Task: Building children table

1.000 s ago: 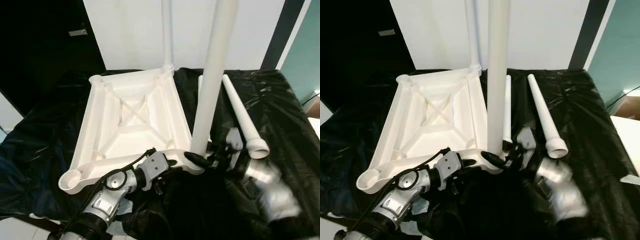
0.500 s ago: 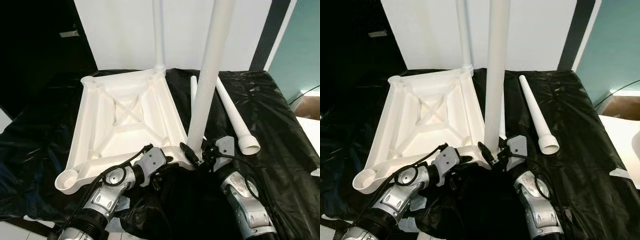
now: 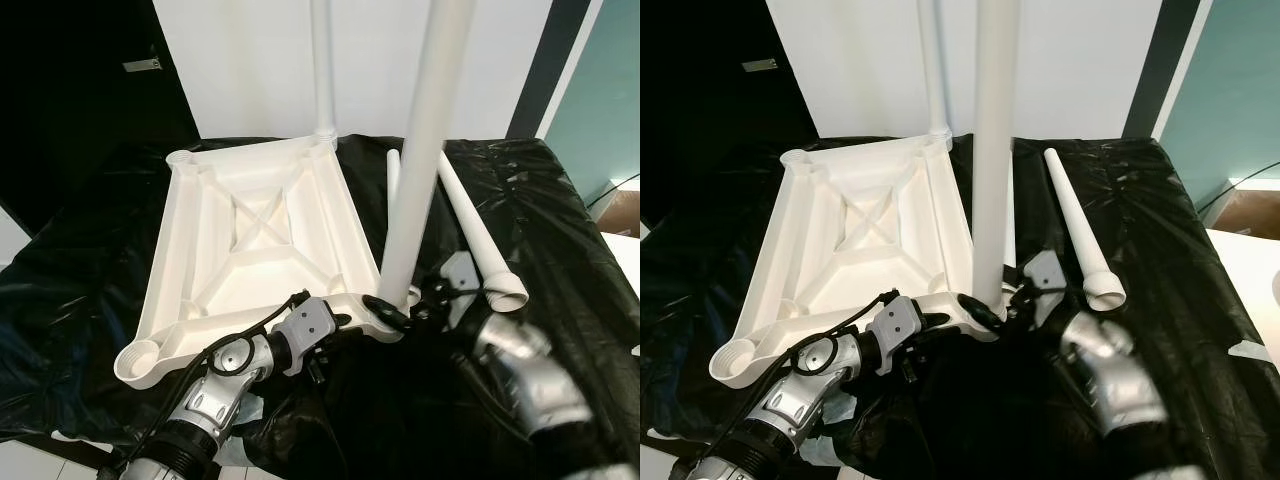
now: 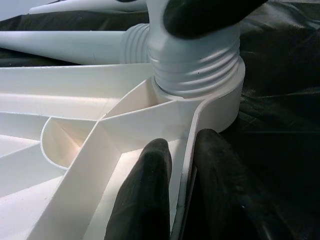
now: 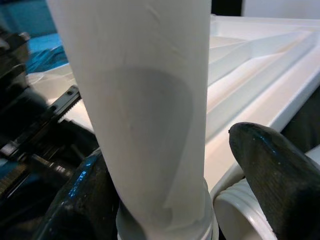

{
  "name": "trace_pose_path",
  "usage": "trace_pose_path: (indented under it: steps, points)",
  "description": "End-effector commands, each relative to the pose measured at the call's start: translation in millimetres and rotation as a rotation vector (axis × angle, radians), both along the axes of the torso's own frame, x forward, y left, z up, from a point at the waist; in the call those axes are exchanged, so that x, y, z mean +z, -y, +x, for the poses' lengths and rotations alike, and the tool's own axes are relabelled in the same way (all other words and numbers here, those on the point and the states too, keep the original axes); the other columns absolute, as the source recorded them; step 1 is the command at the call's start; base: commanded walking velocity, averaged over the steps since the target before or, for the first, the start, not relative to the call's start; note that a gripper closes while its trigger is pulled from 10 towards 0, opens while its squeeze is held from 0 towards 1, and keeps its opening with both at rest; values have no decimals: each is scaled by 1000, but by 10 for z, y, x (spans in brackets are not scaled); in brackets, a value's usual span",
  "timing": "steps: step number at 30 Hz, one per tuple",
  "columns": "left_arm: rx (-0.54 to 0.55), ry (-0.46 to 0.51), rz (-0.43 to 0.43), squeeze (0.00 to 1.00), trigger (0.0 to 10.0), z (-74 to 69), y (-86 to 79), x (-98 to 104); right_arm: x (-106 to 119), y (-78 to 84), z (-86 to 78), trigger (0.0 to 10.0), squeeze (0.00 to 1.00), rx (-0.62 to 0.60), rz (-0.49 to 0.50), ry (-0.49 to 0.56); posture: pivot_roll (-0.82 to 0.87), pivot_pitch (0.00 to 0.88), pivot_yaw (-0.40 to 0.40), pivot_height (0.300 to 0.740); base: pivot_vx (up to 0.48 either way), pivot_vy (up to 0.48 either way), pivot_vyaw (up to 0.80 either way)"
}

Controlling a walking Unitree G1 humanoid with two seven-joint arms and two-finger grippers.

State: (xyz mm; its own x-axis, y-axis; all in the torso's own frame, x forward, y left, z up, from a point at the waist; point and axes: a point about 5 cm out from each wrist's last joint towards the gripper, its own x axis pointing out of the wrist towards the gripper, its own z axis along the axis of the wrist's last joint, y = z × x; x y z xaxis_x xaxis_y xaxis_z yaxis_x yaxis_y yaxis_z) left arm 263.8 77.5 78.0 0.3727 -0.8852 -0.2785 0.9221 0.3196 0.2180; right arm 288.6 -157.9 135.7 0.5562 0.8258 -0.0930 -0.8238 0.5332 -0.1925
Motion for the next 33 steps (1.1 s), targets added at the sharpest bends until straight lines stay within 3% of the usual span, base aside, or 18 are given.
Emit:
trace_pose_path:
  steps: [1,2,10,17,18,19,21,23,24,25,27,33]
  points:
    - [-37,-125,79,0,10000,-167,-45,-284,-38,156,34,7373,0,48,-79,-55,43,0,39,740,0,0,0]
    - [-37,-123,77,0,10000,-166,-40,-281,-32,168,26,0,0,116,-107,-78,48,0,37,740,0,0,0]
    - [-25,-119,61,0,10000,-156,-30,-255,13,243,91,0,0,180,-173,-119,56,0,33,740,0,0,0]
    - [-24,-119,65,0,10000,-157,-43,-257,-39,218,43,0,0,149,-95,-140,51,0,34,740,0,0,0]
    - [-26,-118,65,0,10000,-151,-34,-253,-69,166,10,0,0,80,-18,-120,51,0,34,740,0,0,0]
    - [-26,-118,65,0,10000,-151,-34,-253,-69,166,10,0,0,80,-18,-120,51,0,34,740,0,0,0]
    - [-28,-116,65,0,10000,-145,-27,-250,-195,59,-78,0,0,-92,98,-97,49,0,36,740,0,0,0]
    - [-28,-116,65,0,10000,-145,-27,-250,-195,59,-78,0,0,-92,98,-97,49,0,36,740,0,0,0]
    - [-27,-116,66,0,10000,-150,-33,-251,-284,132,-86,0,0,-503,157,-7,56,0,31,740,0,0,0]
    - [-27,-116,66,0,10000,-150,-33,-251,-284,132,-86,0,0,-503,157,-7,56,0,31,740,0,0,0]
    - [-22,-116,64,0,10000,-153,-44,-248,-376,158,-223,0,0,-654,163,21,55,0,35,740,0,0,0]
    - [-29,-123,70,0,10000,-173,-54,-263,-457,102,-331,0,0,-664,170,-10,45,0,45,740,0,0,0]
